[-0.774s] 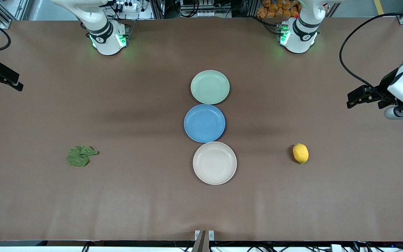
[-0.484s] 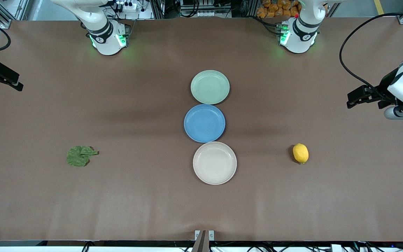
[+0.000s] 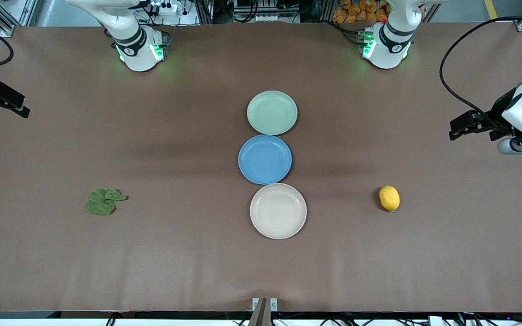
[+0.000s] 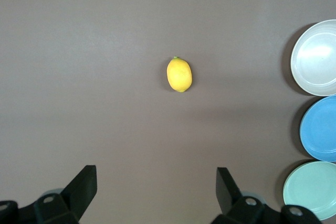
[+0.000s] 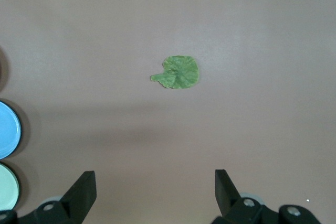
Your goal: Place lemon and lettuce in plates
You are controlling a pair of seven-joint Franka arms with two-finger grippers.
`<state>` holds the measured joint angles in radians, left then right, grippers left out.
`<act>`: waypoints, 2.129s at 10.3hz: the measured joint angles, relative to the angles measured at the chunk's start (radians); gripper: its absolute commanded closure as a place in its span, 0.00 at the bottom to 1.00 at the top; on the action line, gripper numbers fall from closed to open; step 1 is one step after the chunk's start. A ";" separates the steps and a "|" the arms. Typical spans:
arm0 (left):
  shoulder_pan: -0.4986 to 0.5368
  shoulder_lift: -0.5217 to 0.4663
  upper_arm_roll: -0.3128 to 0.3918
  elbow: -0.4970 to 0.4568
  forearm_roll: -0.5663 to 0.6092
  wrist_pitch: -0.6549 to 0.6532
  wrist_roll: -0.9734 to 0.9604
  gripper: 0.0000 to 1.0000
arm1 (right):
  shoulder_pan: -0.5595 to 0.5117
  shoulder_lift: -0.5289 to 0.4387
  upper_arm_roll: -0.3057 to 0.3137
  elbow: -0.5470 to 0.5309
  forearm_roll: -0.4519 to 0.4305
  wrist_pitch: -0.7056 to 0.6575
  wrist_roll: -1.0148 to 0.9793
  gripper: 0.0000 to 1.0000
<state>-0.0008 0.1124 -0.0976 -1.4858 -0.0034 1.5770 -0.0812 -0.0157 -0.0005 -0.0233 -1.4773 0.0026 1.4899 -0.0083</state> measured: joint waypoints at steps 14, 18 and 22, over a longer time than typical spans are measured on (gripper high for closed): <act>0.000 0.210 -0.001 -0.014 0.000 0.142 0.000 0.00 | -0.002 0.008 -0.002 -0.027 0.000 -0.002 0.000 0.00; 0.000 0.232 -0.001 -0.125 0.000 0.318 0.000 0.00 | -0.018 0.029 -0.010 -0.211 0.000 0.175 0.000 0.00; -0.002 0.250 -0.002 -0.248 0.000 0.468 0.000 0.00 | -0.027 0.111 -0.010 -0.387 0.000 0.360 -0.001 0.00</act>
<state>-0.0026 0.3624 -0.0996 -1.7341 -0.0033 2.0452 -0.0812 -0.0426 0.1105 -0.0337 -1.8643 0.0026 1.8503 -0.0090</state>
